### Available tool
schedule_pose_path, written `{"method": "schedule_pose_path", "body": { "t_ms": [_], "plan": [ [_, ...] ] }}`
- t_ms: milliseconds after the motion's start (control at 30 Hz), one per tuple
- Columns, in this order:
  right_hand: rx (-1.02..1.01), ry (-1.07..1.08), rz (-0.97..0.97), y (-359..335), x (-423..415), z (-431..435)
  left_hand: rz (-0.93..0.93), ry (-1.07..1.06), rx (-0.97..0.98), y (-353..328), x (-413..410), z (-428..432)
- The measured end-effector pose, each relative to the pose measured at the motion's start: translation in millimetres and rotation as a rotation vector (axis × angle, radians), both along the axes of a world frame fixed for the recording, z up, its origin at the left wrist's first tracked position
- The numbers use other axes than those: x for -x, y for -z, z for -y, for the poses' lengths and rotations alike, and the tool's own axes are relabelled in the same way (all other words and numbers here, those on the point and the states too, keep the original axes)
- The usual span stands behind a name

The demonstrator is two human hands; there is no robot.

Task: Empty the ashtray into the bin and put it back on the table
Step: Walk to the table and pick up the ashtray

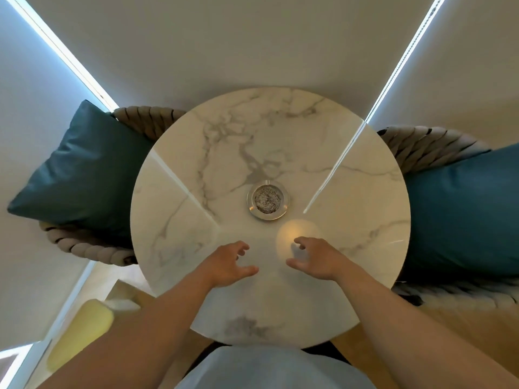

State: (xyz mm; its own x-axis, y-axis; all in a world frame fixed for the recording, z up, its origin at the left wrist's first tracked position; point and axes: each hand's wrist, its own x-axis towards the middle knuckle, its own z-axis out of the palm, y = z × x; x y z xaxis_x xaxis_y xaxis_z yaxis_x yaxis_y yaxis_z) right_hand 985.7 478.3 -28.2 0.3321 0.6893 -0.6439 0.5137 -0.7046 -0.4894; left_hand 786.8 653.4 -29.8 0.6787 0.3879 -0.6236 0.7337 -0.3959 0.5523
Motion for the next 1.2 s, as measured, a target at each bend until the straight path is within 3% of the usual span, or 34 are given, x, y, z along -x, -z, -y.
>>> {"method": "schedule_pose_path", "body": {
  "t_ms": [167, 533, 1200],
  "plan": [
    [-0.067, 0.043, 0.041, 6, -34, -43, 0.076, -0.069, -0.062, 10, -48, -42],
    [-0.200, 0.134, 0.029, 25, -64, -96, 0.076, 0.005, -0.174, 34, -99, -91],
    [-0.063, 0.046, 0.118, 34, -65, -113, 0.008, 0.057, -0.228, 40, -116, -93]
  ]
}}
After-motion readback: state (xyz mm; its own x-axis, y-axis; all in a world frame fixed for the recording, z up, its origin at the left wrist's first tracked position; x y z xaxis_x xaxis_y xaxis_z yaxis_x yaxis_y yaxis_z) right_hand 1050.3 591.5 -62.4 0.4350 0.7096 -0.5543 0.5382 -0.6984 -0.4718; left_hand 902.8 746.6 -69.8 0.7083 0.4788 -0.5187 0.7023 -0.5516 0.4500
